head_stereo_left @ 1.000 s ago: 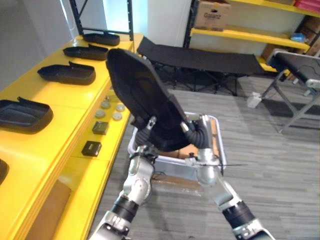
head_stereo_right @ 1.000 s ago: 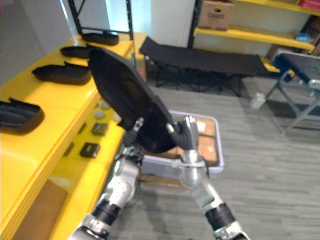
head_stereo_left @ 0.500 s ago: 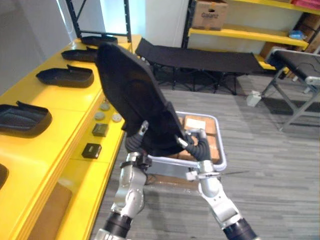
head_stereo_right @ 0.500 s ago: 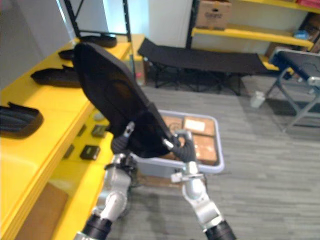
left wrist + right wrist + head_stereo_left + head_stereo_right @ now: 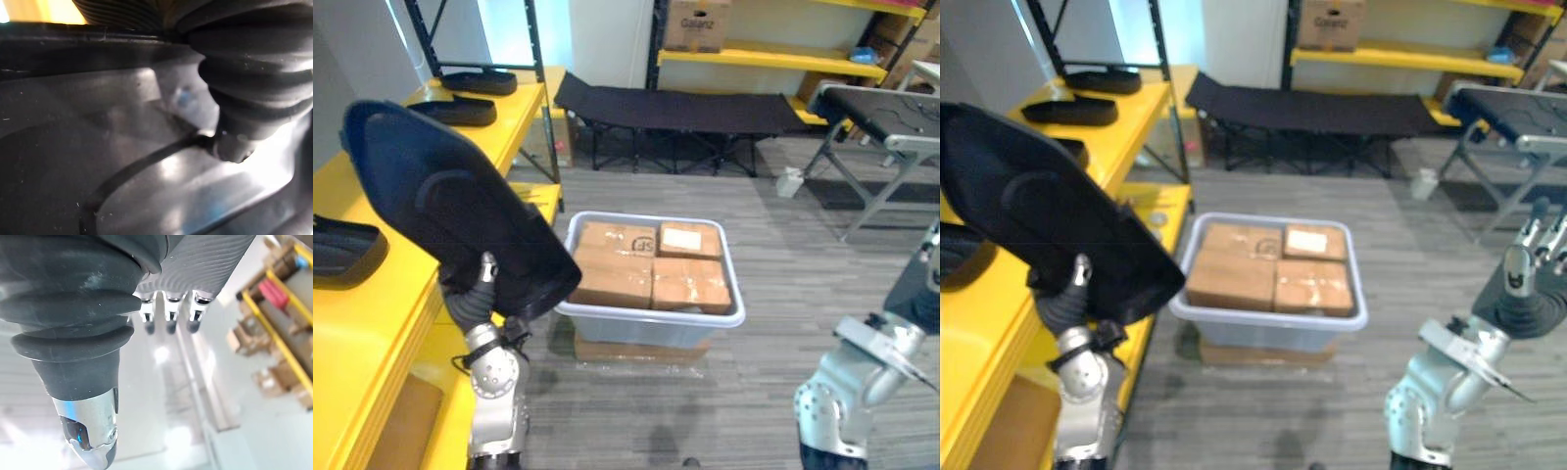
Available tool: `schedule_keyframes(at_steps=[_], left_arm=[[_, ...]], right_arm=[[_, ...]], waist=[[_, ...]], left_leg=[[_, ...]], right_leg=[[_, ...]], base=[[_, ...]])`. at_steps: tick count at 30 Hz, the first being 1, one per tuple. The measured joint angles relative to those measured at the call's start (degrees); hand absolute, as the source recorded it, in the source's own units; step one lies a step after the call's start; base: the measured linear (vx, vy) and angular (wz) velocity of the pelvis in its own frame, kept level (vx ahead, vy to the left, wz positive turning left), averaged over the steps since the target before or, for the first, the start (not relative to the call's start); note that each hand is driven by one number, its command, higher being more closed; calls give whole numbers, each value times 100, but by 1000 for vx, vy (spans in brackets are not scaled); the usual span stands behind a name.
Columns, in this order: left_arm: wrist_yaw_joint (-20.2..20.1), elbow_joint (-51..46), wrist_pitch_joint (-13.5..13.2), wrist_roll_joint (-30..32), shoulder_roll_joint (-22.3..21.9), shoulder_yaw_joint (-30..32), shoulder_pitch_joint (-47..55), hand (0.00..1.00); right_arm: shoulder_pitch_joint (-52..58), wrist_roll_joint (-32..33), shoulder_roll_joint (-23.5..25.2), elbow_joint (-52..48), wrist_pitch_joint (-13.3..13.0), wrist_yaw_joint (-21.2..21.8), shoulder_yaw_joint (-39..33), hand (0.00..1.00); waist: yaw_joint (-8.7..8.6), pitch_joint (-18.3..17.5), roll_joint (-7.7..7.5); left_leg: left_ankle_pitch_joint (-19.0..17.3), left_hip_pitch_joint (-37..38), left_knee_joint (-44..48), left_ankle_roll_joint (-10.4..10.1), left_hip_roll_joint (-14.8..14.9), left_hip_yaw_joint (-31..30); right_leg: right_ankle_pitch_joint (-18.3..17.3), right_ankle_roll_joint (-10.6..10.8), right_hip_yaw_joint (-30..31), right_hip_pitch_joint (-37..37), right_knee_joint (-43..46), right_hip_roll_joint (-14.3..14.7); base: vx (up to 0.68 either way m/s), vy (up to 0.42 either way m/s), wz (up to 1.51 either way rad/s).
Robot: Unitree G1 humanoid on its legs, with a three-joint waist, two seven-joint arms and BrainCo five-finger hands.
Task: Walk over and take plastic housings, then place them on the shelf
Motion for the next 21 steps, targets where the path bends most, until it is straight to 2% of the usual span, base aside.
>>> schedule_keyframes(at_steps=[2, 5, 8, 11, 13, 16, 19, 21], left_arm=[[-12, -18, -11, 4, -46, 17, 8, 100], [-149, -224, -137, -268, -128, -56, 220, 100], [-485, -557, -308, -677, -309, -298, 497, 100], [-810, -675, -430, -869, -320, -516, 576, 100], [-848, -680, -433, -868, -316, -533, 576, 100], [-795, -810, -432, -861, -276, -487, 593, 100], [-543, -1327, -440, -644, -258, -247, 712, 100], [-323, -1606, -435, -400, -255, -120, 724, 100]], right_arm=[[233, 31, 129, 361, 124, 58, -187, 0], [674, 20, 286, 1389, 493, 62, -207, 0], [1115, -59, 457, 2376, 827, 60, -157, 0], [1175, -544, 500, 3155, 937, -62, -173, 0], [1166, -857, 500, 3211, 959, -55, -111, 0], [1055, -923, 490, 3192, 972, -36, 80, 0], [769, -1165, 427, 2951, 1215, -23, 382, 0], [573, -1326, 311, 2797, 1391, 15, 631, 0]], waist=[[-14, 15, 64], [-127, 18, 191], [-140, 1, 319], [-157, 40, 377], [-161, 46, 380], [-149, 76, 344], [-76, 98, 338], [51, 100, 346]], left_leg=[[0, -1, -13, 0, -4, 1], [2, -11, -52, -2, -4, 12], [2, -12, -99, -4, -8, 77], [0, -9, -103, -4, -8, 75], [-4, -13, -103, -3, -8, 69], [-5, -3, -97, 0, -8, 23], [-17, -40, -92, 21, -21, -97], [-12, -241, -20, 26, -54, -420]], right_leg=[[-6, 8, 4, -8, 0, -3], [-22, 25, 15, -44, 0, 0], [-24, 28, 41, -100, 0, 1], [-25, 30, 41, -99, 1, 1], [-26, 31, 42, -82, 0, 2], [-38, 39, 9, -30, 0, 0], [-69, 48, -141, 37, -1, -19], [-114, 69, -463, 121, 0, -55]], base=[[0, 0, 0], [3, 6, -1], [19, 22, -6], [0, 0, 0], [-33, 18, 0], [-39, 15, 7], [-28, 17, 24], [-19, 16, 63]])
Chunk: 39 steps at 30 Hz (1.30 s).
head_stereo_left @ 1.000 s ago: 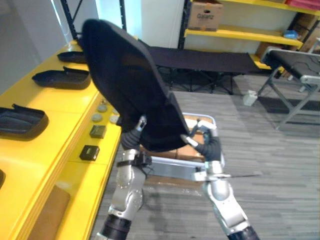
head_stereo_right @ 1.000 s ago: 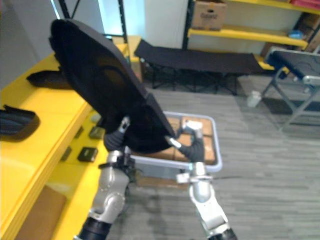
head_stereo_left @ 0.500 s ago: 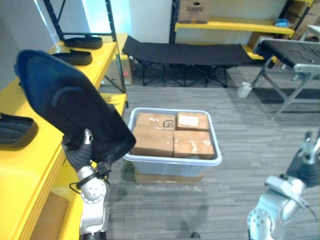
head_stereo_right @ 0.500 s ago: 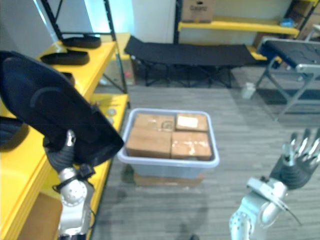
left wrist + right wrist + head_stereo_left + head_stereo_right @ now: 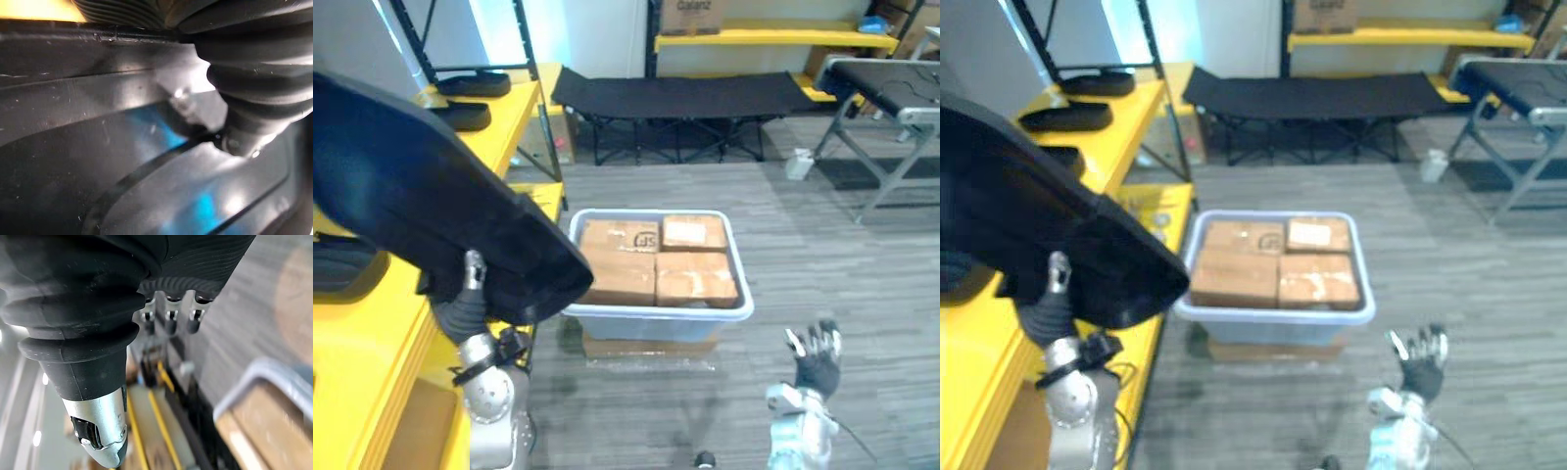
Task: Walk over and take plastic housings, then place them on the shelf
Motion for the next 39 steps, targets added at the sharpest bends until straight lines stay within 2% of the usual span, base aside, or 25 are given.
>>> schedule_keyframes(at_steps=[2, 3, 5, 8, 9, 13, 15, 20, 23, 25, 26, 29, 31, 32, 33, 34, 35, 37, 38, 39], left_arm=[[224, -222, 15, 179, -7, 237, 72, 100], [376, -321, 23, 271, -23, 610, 138, 100], [540, -413, 31, 288, -42, 1026, 303, 100], [649, -517, 25, 279, -94, 1748, 783, 100], [645, -532, 16, 257, -128, 2034, 965, 100], [531, -532, -117, -73, -455, 2684, 1359, 100], [385, -534, -241, -302, -640, 2824, 1541, 100], [51, -660, -378, -294, -702, 2836, 1718, 100], [19, -672, -434, -280, -631, 2717, 1583, 100], [-41, -672, -458, -304, -526, 2510, 1311, 100], [-98, -673, -513, -319, -486, 2406, 1193, 100], [-93, -791, -566, -461, -463, 2176, 1134, 100], [-82, -858, -633, -390, -444, 1994, 1087, 100], [-104, -858, -658, -245, -402, 1876, 958, 100], [-139, -857, -677, -158, -271, 1728, 798, 100], [-148, -851, -697, -110, -169, 1650, 742, 100], [-219, -846, -748, -6, 75, 1501, 601, 100], [-401, -819, -843, 16, 420, 1284, 382, 100], [-479, -805, -871, 28, 522, 1226, 291, 100], [-532, -714, -877, 18, 597, 1201, 184, 100]], right_arm=[[-231, -177, -137, -8, 177, 159, 332, 0], [-438, -278, -245, -5, 325, 284, 636, 0], [-640, -325, -305, 0, 414, 413, 940, 0], [-939, -532, -342, 224, 486, 551, 1318, 0], [-1037, -561, -340, 346, 486, 578, 1461, 0], [-1313, -806, -324, 500, 483, 615, 1868, 0], [-1424, -839, -305, 501, 484, 612, 2042, 0], [-1488, -831, -314, 500, 562, 773, 2343, 0], [-1414, -838, -416, 425, 705, 973, 2440, 0], [-1201, -837, -574, 299, 806, 964, 2401, 0], [-1032, -874, -654, 208, 819, 947, 2346, 0], [-926, -1160, -709, 206, 822, 964, 2290, 0], [-927, -1125, -706, 204, 784, 1136, 2269, 0], [-882, -1054, -694, 188, 753, 1251, 2163, 0], [-819, -1052, -696, 168, 675, 1331, 2040, 0], [-802, -1054, -704, 167, 652, 1366, 1981, 0], [-769, -1055, -713, 166, 557, 1439, 1864, 0], [-757, -1056, -742, 154, 396, 1504, 1794, 0], [-771, -1060, -751, 151, 298, 1610, 1795, 0], [-867, -1060, -772, 147, 211, 1842, 1841, 0]], waist=[[181, 22, -1], [354, 68, -16], [541, 137, -21], [960, 224, -85], [1127, 250, -131], [1524, 289, -229], [1619, 304, -236], [1602, 344, -248], [1395, 365, -215], [1336, 380, -191], [1297, 387, -182], [1263, 449, -216], [1207, 464, -227], [1199, 466, -232], [1171, 479, -255], [1149, 477, -259], [1014, 482, -252], [913, 487, -247], [906, 504, -230], [917, 495, -281]], left_leg=[[32, -178, 73, -9, -34, -329], [49, -279, 125, -6, -69, -634], [86, -334, 142, 2, -114, -936], [102, -378, 154, 18, -254, -1523], [102, -390, 157, 19, -308, -1726], [100, -579, 282, 22, -442, -2162], [73, -571, 334, 57, -462, -2175], [-125, -564, 635, 62, -420, -1945], [-218, -729, 878, 90, -401, -1836], [-139, -915, 922, 159, -363, -1653], [3, -1007, 893, 98, -291, -1442], [155, -1056, 812, 111, -383, -1449], [178, -1056, 805, 140, -434, -1443], [192, -1025, 789, 160, -473, -1461], [245, -959, 683, 202, -520, -1529], [291, -946, 602, 215, -535, -1572], [406, -958, 457, 236, -575, -1784], [626, -936, 137, 284, -584, -1985], [731, -930, 27, 255, -604, -2035], [849, -923, -22, 188, -646, -2056]], right_leg=[[-24, 24, -320, 89, 1, -12], [-57, 41, -604, 218, 1, -12], [-71, 43, -898, 393, 1, -6], [-93, 32, -1462, 788, 7, -14], [-122, 30, -1623, 901, 48, -28], [-256, 38, -1899, 1015, 308, -108], [-264, 25, -1896, 1051, 362, -136], [-476, -54, -1640, 971, 433, -184], [-656, 55, -1719, 1032, 428, -162], [-689, 107, -2011, 1083, 431, -149], [-690, 107, -2130, 1081, 479, -157], [-668, 140, -2173, 1006, 628, -279], [-679, 121, -2007, 951, 827, -390], [-726, 41, -1834, 943, 977, -449], [-801, -85, -1522, 906, 1164, -517], [-824, -122, -1325, 868, 1278, -540], [-852, -168, -978, 813, 1488, -544], [-965, -283, -612, 676, 1747, -542], [-1111, -315, -596, 665, 1784, -542], [-1330, -332, -593, 698, 1710, -542]], base=[[15, 20, 92], [36, 22, 105], [32, 14, 98], [37, 25, 100], [52, 42, 97], [43, 25, 67], [6, 18, 15], [-44, 11, -30], [-69, -12, -5], [-86, -15, 65], [-44, 23, 71], [7, 70, 29], [8, 89, 16], [-11, 88, 25], [-12, 87, 30], [-23, 73, 59], [-23, 56, 73], [-30, 12, 65], [-45, -95, 29], [-49, -114, 15]])
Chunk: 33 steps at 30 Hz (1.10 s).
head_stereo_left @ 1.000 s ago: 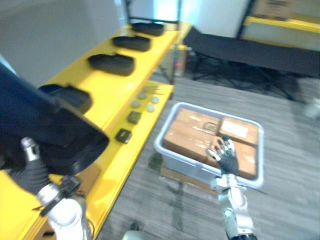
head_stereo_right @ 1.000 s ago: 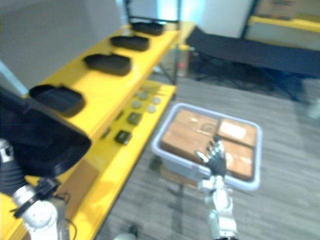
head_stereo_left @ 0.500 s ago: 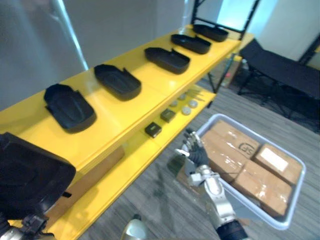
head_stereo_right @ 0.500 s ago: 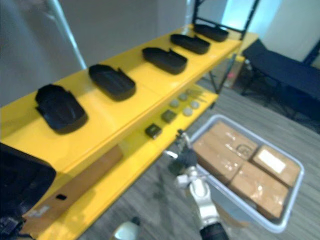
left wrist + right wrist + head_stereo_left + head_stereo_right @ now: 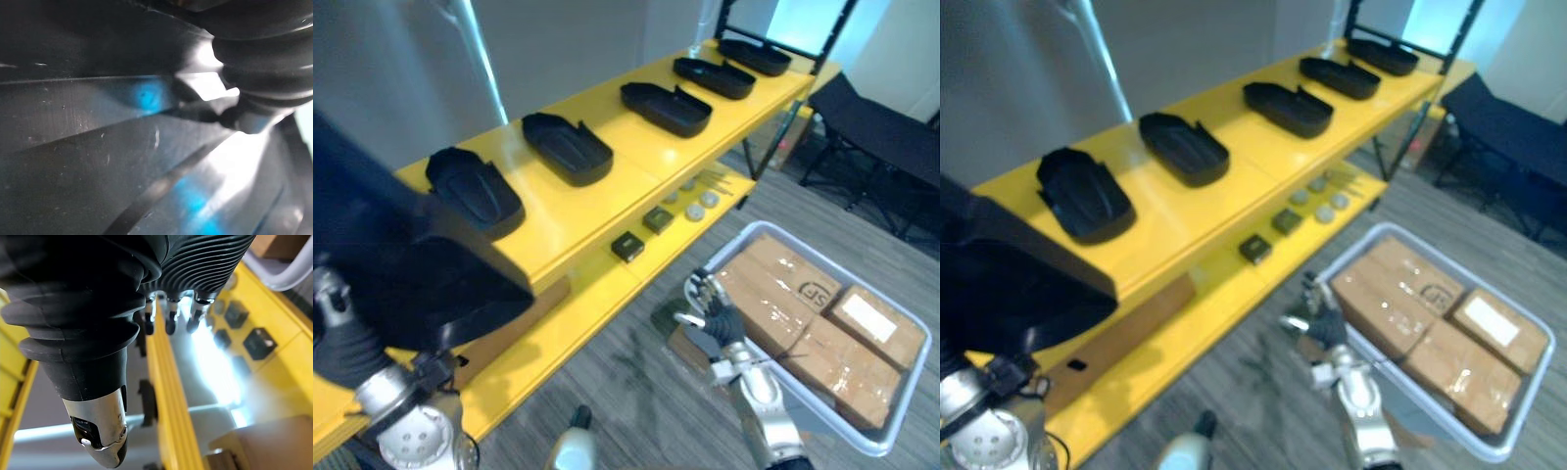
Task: Walk over and take plastic housings, then place them on the shelf
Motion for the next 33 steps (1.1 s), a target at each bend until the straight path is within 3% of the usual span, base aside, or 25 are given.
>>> schedule_keyframes(at_steps=[3, 6, 8, 10, 13, 14, 15, 16, 17, 18, 19, 21, 22, 23, 24, 25, 26, 28, 29, 30, 32, 33], left_arm=[[26, 148, 2, -33, -26, -33, 22, 100], [43, 156, 5, 22, -214, -298, 161, 100], [17, 154, -9, 29, -216, -352, 264, 100], [-51, 154, -57, 188, -213, -346, 277, 100], [-108, 117, -255, 282, -164, -265, 259, 100], [-122, 51, -259, 380, -147, -92, 221, 100], [-159, -3, -260, 432, -118, 62, 193, 100], [-165, -38, -262, 450, -108, 114, 192, 100], [-169, 11, -279, 497, -142, 128, 142, 100], [-190, 9, -280, 521, -86, 137, 95, 100], [-194, -3, -281, 513, 7, 145, 65, 100], [-115, 6, -218, 557, 401, 367, -96, 100], [-56, 37, -203, 597, 475, 396, -161, 100], [70, 85, -138, 598, 529, 472, -273, 100], [114, 117, -97, 597, 530, 479, -351, 100], [175, 196, -40, 591, 536, 487, -529, 100], [188, 370, 22, 580, 583, 472, -785, 100], [316, 836, 123, 583, 754, 387, -1194, 100], [418, 1068, 271, 582, 809, 309, -1344, 100], [457, 1140, 335, 582, 799, 270, -1377, 100], [610, 1141, 514, 583, 730, 212, -1238, 100], [668, 1155, 573, 582, 517, 172, -1030, 100]], right_arm=[[-243, 18, -142, -10, -100, 367, 97, 0], [-302, 33, -474, -58, -113, 717, 163, 0], [-257, 133, -534, -74, -113, 818, 234, 0], [-155, 300, -549, -199, -113, 912, 245, 0], [-206, 422, -470, -299, -145, 950, 246, 0], [-261, 422, -383, -303, -185, 900, 243, 0], [-269, 473, -231, -310, -239, 824, 234, 0], [-269, 487, -175, -318, -271, 812, 208, 0], [-269, 516, -165, -330, -337, 774, 102, 0], [-267, 502, -175, -332, -365, 692, 6, 0], [-283, 454, -171, -339, -403, 665, -62, 0], [-507, 326, -133, -318, -569, 543, -246, 0], [-560, 324, -130, -313, -618, 525, -274, 0], [-673, 214, -137, -318, -711, 459, -308, 0], [-711, 154, -139, -340, -755, 440, -358, 0], [-817, 100, -183, -421, -805, 330, -403, 0], [-939, 45, -257, -615, -822, 178, -468, 0], [-1165, 6, -369, -1034, -892, -51, -604, 0], [-1318, 9, -403, -1290, -905, -176, -690, 0], [-1376, 16, -407, -1427, -905, -224, -737, 0], [-1608, 138, -407, -1796, -933, -280, -771, 0], [-1702, 283, -487, -1875, -949, -198, -778, 0]], waist=[[10, 87, 137], [0, 221, 457], [-9, 200, 508], [-21, 201, 495], [27, 176, 339], [108, 198, 229], [185, 226, -14], [197, 253, -95], [145, 283, -77], [129, 228, -100], [136, 190, -124], [98, 213, -113], [74, 217, -110], [-17, 241, -44], [-58, 242, 2], [-125, 246, 86], [-191, 230, 162], [-239, 239, 226], [-356, 235, 230], [-387, 216, 199], [-380, 70, -37], [-382, -5, 76]], left_leg=[[55, 1, 77, -70, 20, 11], [167, 66, 111, -103, 194, 47], [209, 61, 87, -85, 299, 73], [220, 46, 89, -68, 309, 156], [312, -224, 172, -49, 275, 532], [281, -295, 261, -12, 185, 661], [40, -443, 567, 153, -1, 839], [-112, -469, 736, 298, -71, 956], [-333, -484, 1032, 232, -143, 849], [-480, -406, 1127, 339, -218, 776], [-570, -380, 1140, 370, -244, 750], [-735, -70, 1038, 552, -312, 563], [-765, 10, 1001, 609, -324, 507], [-785, 211, 902, 655, -325, 360], [-803, 297, 857, 672, -311, 277], [-842, 462, 799, 676, -272, 129], [-904, 509, 787, 650, -257, -71], [-996, 563, 801, 587, -272, -348], [-1051, 576, 865, 482, -323, -613], [-1093, 591, 884, 436, -358, -725], [-1268, 639, 927, 266, -529, -1059], [-1380, 640, 999, 152, -410, -1179]], right_leg=[[-230, 274, 53, 111, -167, 61], [-351, 537, 128, 319, -351, 304], [-429, 542, 59, 356, -403, 410], [-461, 584, -159, 488, -410, 417], [-485, 621, -381, 482, -409, 299], [-495, 616, -417, 482, -397, 193], [-506, 519, -483, 509, -388, 8], [-474, 459, -521, 594, -272, -45], [-311, 225, -371, 538, 432, -248], [19, 41, 71, 217, 1275, -480], [275, 55, 324, 43, 1610, -562], [1409, 76, 1205, -588, 2824, -748], [1050, 125, 1312, -789, 3246, -767], [230, -13, 1393, -1074, 3715, -666], [-92, -94, 1396, -1171, 3708, -545], [-472, -152, 1430, -1323, 3245, -262], [-620, -158, 1707, -1450, 2346, 108], [-591, -1, 2574, -1640, 1144, 591], [-500, 146, 2877, -1677, 752, 729], [-461, 193, 2942, -1685, 648, 757], [-209, 73, 3000, -1594, 289, 774], [28, 186, 2755, -1397, 224, 835]], base=[[-78, -113, -5], [-155, -76, 5], [-159, -44, 23], [-73, -7, 40], [6, 60, 47], [85, 104, 30], [102, 95, 29], [163, 99, 51], [186, 146, 63], [189, 161, 61], [200, 194, 44], [259, 150, 29], [270, 85, 32], [258, 60, 36], [302, 84, 53], [293, 58, 69], [239, 0, 73], [219, -130, 100], [190, -195, 123], [182, -273, 129], [218, -392, 111], [197, -355, 100]])
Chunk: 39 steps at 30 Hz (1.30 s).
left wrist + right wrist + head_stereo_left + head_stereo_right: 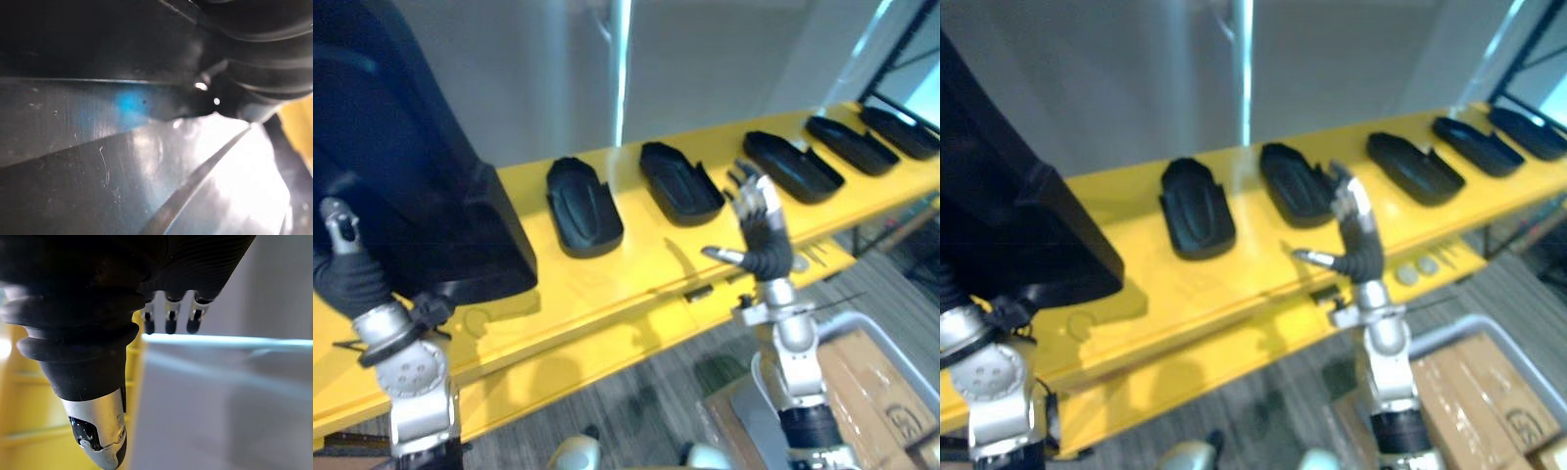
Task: Walk over and take plastic housings, then place them on the shelf
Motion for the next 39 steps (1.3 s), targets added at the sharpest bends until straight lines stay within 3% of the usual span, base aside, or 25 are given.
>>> schedule_keyframes(at_steps=[1, 3, 5, 6, 9, 13, 16, 19, 23, 27, 31, 35, 37, 39], left_arm=[[0, -14, 36, -8, -106, -41, 141, 100], [-121, -35, 95, 0, -413, -100, 479, 100], [-174, -77, 96, 0, -561, -100, 483, 100], [-232, -212, 96, -1, -567, -96, 484, 100], [-389, -548, 117, 41, -558, -13, 541, 100], [-569, -581, 475, 166, -404, 503, 804, 100], [-721, -296, 764, 311, -11, 1143, 958, 100], [-907, 312, 1000, 305, 472, 1585, 965, 100], [-1065, 1434, 1314, 172, 1053, 1664, 834, 100], [-1270, 2252, 1672, -113, 1439, 1522, 324, 100], [-1630, 2956, 1802, -241, 1954, 1184, -73, 100], [-2127, 3858, 2211, -449, 2449, 437, -519, 100], [-2260, 4106, 2391, -456, 2511, 199, -610, 100], [-2413, 4344, 2657, -522, 2539, -98, -747, 100]], right_arm=[[-24, 141, -41, -21, 3, 75, 0, 0], [-78, 522, -225, -84, 88, 285, -17, 0], [-99, 522, -318, -93, 188, 260, -68, 0], [-98, 520, -331, -115, 189, 146, -124, 0], [-42, 264, -219, -420, 169, -256, -283, 0], [547, -335, -49, -808, 134, -957, -960, 0], [1159, -455, 155, -801, 160, -1678, -1842, 0], [1776, -633, 313, -716, 170, -2351, -2577, 0], [2398, -545, 440, -131, 186, -2681, -3232, 0], [2900, -510, 663, 363, 186, -2590, -3441, 0], [2931, -642, 646, 795, 202, -2544, -3266, 0], [2838, -605, 434, 1662, 372, -2296, -2965, 0], [2842, -522, 324, 1827, 404, -1890, -2814, 0], [2847, -371, 111, 1899, 408, -979, -2396, 0]], waist=[[3, -57, 139], [25, -231, 514], [66, -320, 667], [62, -329, 684], [157, -330, 641], [142, -303, 379], [27, -340, 281], [-158, -371, 335], [-515, -382, 445], [-786, -380, 540], [-761, -390, 585], [-731, -397, 597], [-730, -397, 595], [-726, -397, 584]], left_leg=[[-5, -54, 14, -9, 144, 179], [183, -200, -86, -144, 599, 1175], [441, -180, -344, -99, 734, 1895], [611, -129, -512, -26, 743, 2190], [818, 44, -914, 2, 652, 2089], [850, 195, -1079, 45, 508, 2081], [880, 367, -1283, 89, 441, 2264], [902, 455, -1436, 122, 394, 2581], [929, 533, -1559, 185, 329, 3017], [921, 545, -1595, 199, 331, 3181], [935, 524, -1597, 209, 358, 3271], [935, 520, -1601, 208, 358, 3290], [937, 523, -1600, 206, 353, 3306], [940, 522, -1598, 205, 349, 3326]], right_leg=[[-12, -55, -176, 123, -131, 86], [54, -152, -866, 522, -500, 265], [40, -174, -1316, 747, -616, 274], [36, -181, -1563, 904, -681, 259], [32, -181, -1756, 1113, -794, 227], [30, -177, -1835, 1273, -915, 116], [29, -177, -1727, 1266, -924, 23], [26, -176, -1486, 1109, -918, -50], [2, -134, -1158, 878, -891, -116], [9, -119, -953, 764, -824, -120], [16, -104, -870, 665, -759, -103], [16, -101, -849, 653, -742, -104], [17, -100, -813, 648, -741, -105], [18, -100, -775, 632, -742, -104]], base=[[284, -447, 122], [226, -290, 124], [160, -173, 123], [141, -125, 116], [125, -48, 69], [92, 6, 10], [34, 22, -23], [-21, 39, -46], [-49, 42, -51], [-60, 44, -27], [-30, 10, -9], [-3, 1, -1], [33, 12, -2], [39, 10, -4]])
